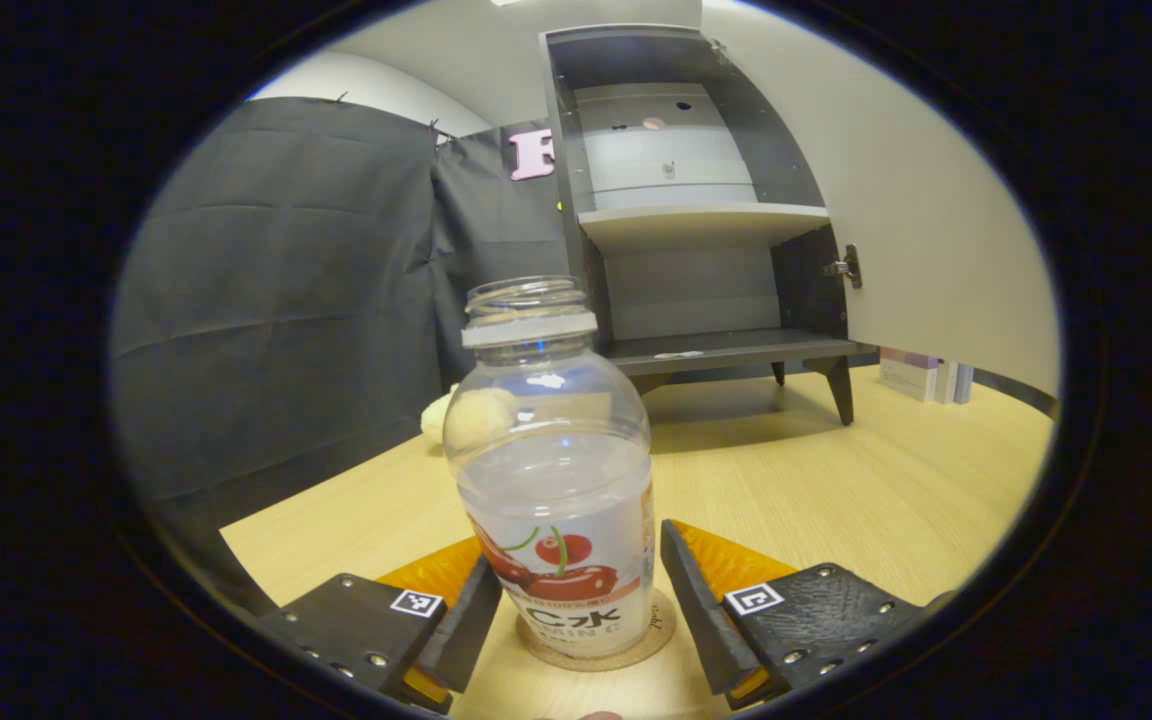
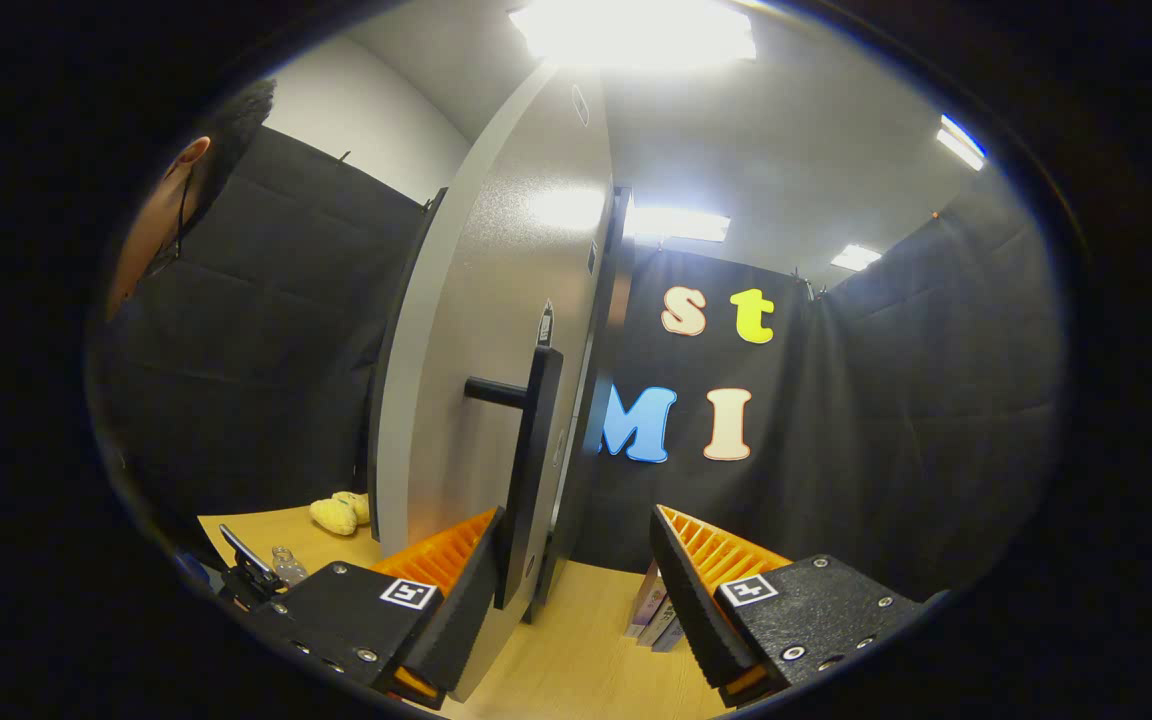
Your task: Open the cabinet door with the right hand, grasp the bottle in the cabinet with the left hand and place it on the coaster, then close the cabinet door with the right hand.
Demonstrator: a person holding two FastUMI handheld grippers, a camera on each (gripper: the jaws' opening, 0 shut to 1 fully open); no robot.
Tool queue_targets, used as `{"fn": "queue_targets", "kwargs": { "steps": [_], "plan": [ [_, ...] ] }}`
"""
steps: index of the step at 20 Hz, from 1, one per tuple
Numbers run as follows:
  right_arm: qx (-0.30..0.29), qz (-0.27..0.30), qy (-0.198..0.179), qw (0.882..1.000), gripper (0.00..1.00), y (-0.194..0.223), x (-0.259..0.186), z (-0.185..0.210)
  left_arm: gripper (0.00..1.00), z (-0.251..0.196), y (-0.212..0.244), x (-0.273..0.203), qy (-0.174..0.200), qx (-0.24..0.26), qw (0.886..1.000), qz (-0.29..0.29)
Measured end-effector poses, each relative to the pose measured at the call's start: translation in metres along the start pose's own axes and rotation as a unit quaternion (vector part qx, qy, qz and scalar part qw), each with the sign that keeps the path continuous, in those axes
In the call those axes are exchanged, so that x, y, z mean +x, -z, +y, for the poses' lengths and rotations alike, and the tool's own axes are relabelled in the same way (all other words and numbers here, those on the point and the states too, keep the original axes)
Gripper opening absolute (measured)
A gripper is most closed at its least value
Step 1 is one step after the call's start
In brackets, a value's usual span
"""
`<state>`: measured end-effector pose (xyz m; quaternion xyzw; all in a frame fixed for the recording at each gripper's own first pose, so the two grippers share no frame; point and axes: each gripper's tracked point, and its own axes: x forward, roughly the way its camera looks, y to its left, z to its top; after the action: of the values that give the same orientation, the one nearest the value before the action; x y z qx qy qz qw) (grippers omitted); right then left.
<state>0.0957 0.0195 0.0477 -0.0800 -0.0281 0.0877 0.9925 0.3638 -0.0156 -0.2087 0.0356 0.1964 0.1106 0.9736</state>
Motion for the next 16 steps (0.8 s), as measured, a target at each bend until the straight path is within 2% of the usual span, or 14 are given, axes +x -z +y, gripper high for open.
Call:
{"fn": "queue_targets", "kwargs": {
  "steps": [6,10,16],
  "plan": [
    [0.001,0.001,-0.001,1.0,0.87,0.001,0.001,0.0,0.86,-0.001,-0.008,-0.005,0.006,-0.008,1.0,-0.001],
    [0.003,0.003,0.005,1.0,0.87,0.001,0.0,-0.001,0.86,0.008,-0.031,-0.009,0.002,0.0,1.0,-0.013],
    [0.005,-0.003,0.009,1.0,0.93,-0.007,-0.005,-0.003,0.86,0.015,-0.067,-0.024,-0.005,0.008,0.999,-0.042]
  ]
}}
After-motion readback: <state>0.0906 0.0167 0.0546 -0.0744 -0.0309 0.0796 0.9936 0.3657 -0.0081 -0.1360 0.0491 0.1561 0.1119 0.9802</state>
